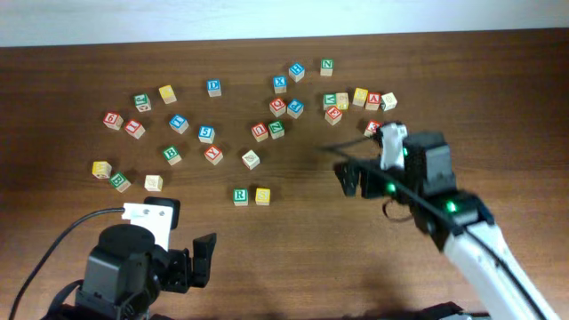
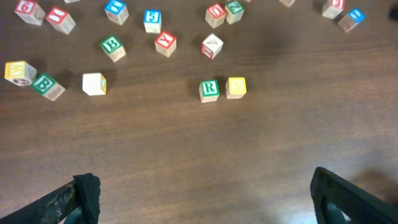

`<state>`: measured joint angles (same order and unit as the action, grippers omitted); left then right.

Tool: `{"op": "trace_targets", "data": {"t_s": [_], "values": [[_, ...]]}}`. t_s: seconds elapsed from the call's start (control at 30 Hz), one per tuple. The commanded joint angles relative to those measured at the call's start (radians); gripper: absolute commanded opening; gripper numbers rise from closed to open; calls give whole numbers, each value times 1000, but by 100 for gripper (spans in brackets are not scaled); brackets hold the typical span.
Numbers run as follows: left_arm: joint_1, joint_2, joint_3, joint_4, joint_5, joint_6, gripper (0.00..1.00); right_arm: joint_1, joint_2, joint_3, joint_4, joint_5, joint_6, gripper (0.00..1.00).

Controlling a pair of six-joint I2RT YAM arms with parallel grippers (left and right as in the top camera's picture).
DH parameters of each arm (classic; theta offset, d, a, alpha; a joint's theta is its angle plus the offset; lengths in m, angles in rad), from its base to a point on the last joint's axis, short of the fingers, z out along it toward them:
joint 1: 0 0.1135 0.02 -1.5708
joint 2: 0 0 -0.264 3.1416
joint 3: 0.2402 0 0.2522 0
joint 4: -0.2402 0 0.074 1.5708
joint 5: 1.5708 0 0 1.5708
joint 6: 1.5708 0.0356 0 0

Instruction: Spell out RSS

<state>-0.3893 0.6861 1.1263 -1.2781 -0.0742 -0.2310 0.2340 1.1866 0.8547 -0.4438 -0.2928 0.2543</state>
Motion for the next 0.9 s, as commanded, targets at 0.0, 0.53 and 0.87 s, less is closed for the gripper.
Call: {"op": "trace_targets", "data": {"t_s": [0.0,0.53,0.87], "values": [[2,-2,-6,0,7,9,99,-5,67,59,14,6,-13,98],[2,-2,-6,0,7,9,99,-5,791,864,-169,223,-69,98],[2,-2,-6,0,7,9,99,-17,1049,1083,-207,265,129,94]]}}
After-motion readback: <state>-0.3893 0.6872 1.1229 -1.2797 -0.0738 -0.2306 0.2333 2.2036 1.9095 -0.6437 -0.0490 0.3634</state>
